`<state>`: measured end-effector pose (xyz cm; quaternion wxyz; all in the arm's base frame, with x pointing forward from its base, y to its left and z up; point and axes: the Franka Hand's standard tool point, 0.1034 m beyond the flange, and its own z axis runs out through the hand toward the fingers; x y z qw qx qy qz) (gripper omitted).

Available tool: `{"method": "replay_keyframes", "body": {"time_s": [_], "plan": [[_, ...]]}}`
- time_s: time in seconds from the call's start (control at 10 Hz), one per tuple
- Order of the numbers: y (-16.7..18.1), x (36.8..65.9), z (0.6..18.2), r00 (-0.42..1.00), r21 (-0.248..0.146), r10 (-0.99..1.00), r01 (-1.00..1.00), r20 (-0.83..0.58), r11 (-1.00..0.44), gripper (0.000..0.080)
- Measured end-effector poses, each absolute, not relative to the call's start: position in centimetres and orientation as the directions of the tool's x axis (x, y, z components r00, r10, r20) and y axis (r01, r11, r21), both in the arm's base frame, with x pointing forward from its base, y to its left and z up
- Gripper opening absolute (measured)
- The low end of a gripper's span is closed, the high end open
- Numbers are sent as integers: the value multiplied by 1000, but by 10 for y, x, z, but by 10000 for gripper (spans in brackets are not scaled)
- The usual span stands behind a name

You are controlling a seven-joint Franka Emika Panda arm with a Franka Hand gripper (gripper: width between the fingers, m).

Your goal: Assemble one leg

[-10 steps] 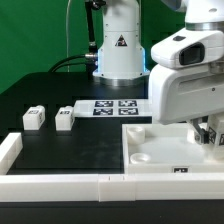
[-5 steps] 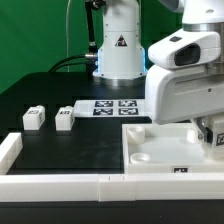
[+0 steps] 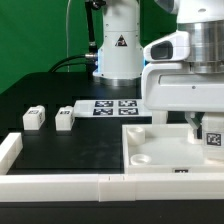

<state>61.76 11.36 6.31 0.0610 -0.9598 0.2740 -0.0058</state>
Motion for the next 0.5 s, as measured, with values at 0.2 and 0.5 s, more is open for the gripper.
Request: {"method": "replay_keyframes", "body": {"time_s": [0.2,0.5], "plan": [[116,617,62,728,-116,-684,-684,-51,-720,280],[126,614,60,393,-96,-911,-919,-129,-383,277]]}}
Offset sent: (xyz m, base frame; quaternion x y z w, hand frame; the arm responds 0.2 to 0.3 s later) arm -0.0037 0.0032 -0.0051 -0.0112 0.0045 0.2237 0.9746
